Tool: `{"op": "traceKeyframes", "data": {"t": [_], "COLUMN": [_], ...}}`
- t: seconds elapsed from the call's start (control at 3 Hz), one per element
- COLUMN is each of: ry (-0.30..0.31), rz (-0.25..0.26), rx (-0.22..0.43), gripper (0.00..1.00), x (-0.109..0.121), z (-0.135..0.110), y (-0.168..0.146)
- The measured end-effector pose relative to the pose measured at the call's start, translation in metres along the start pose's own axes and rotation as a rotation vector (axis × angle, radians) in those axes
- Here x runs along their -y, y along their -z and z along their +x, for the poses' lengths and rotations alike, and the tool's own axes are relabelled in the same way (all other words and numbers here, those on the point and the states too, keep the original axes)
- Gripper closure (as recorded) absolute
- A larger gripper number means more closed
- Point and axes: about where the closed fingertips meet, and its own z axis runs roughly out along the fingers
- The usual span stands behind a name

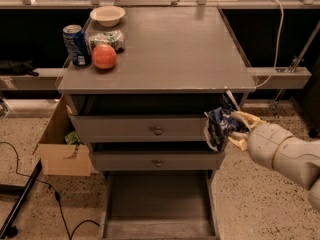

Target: Pick blue chip bag from bottom drawer and place on counter

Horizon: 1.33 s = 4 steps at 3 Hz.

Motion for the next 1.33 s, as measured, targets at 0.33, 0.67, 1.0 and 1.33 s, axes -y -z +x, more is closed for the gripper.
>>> {"op": "traceKeyframes", "data": {"t": [0.33, 0.67, 1.0, 1.33], "ry": [0.052, 0.123, 0.194, 0.199], "rz": [0.001, 0.029, 0.054, 0.055], "rx": [0.045, 0.086, 0.102, 0.102], "gripper": [1.00, 1.00, 1.00, 1.00], "x": [0.009, 0.026, 0.037, 0.037], "z": [-0.047, -0.092, -0.104, -0.104], "y": [-0.014, -0.025, -0.019, -0.019]}}
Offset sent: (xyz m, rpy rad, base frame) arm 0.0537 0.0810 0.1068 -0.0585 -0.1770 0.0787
